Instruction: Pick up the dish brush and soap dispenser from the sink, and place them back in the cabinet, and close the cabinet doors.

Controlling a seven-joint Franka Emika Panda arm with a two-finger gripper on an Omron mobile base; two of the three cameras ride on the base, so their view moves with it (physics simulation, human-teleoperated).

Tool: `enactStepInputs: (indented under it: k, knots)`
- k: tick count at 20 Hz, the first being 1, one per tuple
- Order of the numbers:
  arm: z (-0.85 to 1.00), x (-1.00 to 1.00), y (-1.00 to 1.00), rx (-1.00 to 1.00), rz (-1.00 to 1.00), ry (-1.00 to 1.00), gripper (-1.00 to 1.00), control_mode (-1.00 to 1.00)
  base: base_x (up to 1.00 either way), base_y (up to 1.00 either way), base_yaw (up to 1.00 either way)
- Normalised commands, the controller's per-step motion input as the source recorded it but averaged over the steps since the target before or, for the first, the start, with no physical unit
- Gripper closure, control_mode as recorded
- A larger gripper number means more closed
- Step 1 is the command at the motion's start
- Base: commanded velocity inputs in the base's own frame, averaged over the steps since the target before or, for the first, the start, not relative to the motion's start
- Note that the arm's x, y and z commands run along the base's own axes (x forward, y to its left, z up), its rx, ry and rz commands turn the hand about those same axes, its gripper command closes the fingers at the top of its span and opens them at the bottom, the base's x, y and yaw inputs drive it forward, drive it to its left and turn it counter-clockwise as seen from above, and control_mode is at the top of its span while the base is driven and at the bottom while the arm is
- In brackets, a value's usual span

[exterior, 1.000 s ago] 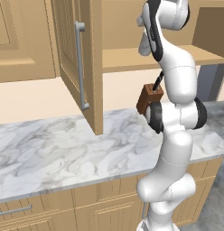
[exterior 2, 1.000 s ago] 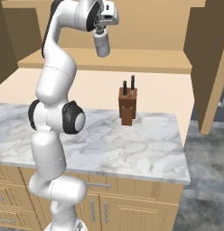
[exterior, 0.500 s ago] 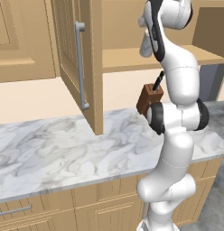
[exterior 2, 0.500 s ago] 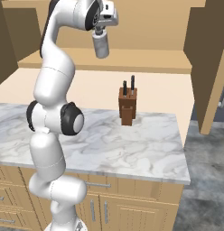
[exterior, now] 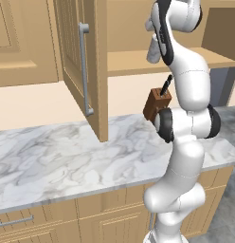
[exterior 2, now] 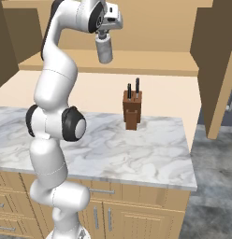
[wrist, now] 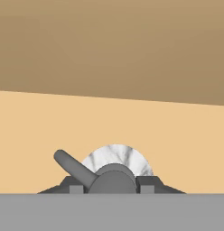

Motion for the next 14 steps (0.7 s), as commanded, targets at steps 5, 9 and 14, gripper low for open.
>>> enactStepInputs:
  k: [5,9,14]
  knots:
    - [-0.05,0.0,0.0,0.0,0.0,0.0,1.0,-1.0,0.0,0.0,0.0]
    - [-0.01,0.0,0.0,0.0,0.0,0.0,1.0,-1.0,0.0,0.0,0.0]
    - [-0.02,0.0,0.0,0.0,0.0,0.0,1.0,-1.0,0.0,0.0,0.0]
